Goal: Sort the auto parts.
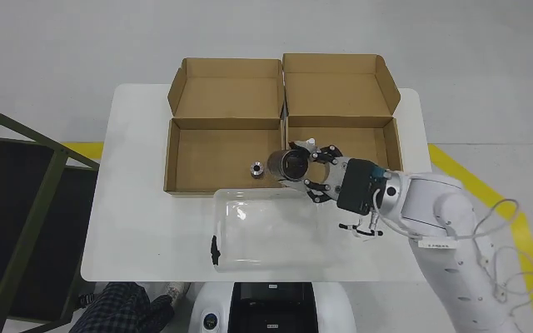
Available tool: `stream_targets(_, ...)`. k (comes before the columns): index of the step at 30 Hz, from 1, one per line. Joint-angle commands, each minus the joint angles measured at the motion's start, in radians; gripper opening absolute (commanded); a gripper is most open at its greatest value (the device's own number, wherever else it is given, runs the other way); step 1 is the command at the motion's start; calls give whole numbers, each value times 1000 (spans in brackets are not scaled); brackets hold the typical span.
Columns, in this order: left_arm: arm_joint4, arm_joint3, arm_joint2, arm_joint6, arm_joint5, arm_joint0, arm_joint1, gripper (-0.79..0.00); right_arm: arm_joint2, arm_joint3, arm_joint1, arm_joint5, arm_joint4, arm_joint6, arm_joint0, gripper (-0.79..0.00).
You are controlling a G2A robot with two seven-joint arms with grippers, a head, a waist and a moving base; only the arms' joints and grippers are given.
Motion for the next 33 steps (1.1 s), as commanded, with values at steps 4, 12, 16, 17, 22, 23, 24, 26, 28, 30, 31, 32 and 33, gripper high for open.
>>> stream_targets(4,0,0,0,0,0,0,0,0,3,-9,2,-1,0,-9,1,-785)
stream_targets(12,0,0,0,0,0,0,0,0,-9,-2,3,3,-5,-21,9,-785)
stream_targets(16,0,0,0,0,0,0,0,0,-30,9,2,3,-16,-28,17,-785)
stream_targets(17,0,0,0,0,0,0,0,0,-37,14,1,4,-19,-29,20,-785)
stream_targets(22,0,0,0,0,0,0,0,0,-84,54,-3,19,-54,-23,40,-785)
stream_targets(23,0,0,0,0,0,0,0,0,-96,66,-5,21,-59,-22,47,-785)
stream_targets(24,0,0,0,0,0,0,0,0,-108,77,-7,24,-64,-22,53,-785)
stream_targets(26,0,0,0,0,0,0,0,0,-133,101,-10,30,-73,-23,65,-785)
stream_targets(28,0,0,0,0,0,0,0,0,-157,125,-14,37,-82,-26,78,-785)
stream_targets(30,0,0,0,0,0,0,0,0,-179,150,-18,45,-89,-26,91,-785)
stream_targets(31,0,0,0,0,0,0,0,0,-191,162,-20,48,-92,-27,99,-785)
stream_targets(32,0,0,0,0,0,0,0,0,-202,173,-23,51,-96,-29,107,-785)
stream_targets(33,0,0,0,0,0,0,0,0,-212,185,-25,57,-105,-26,115,-785)
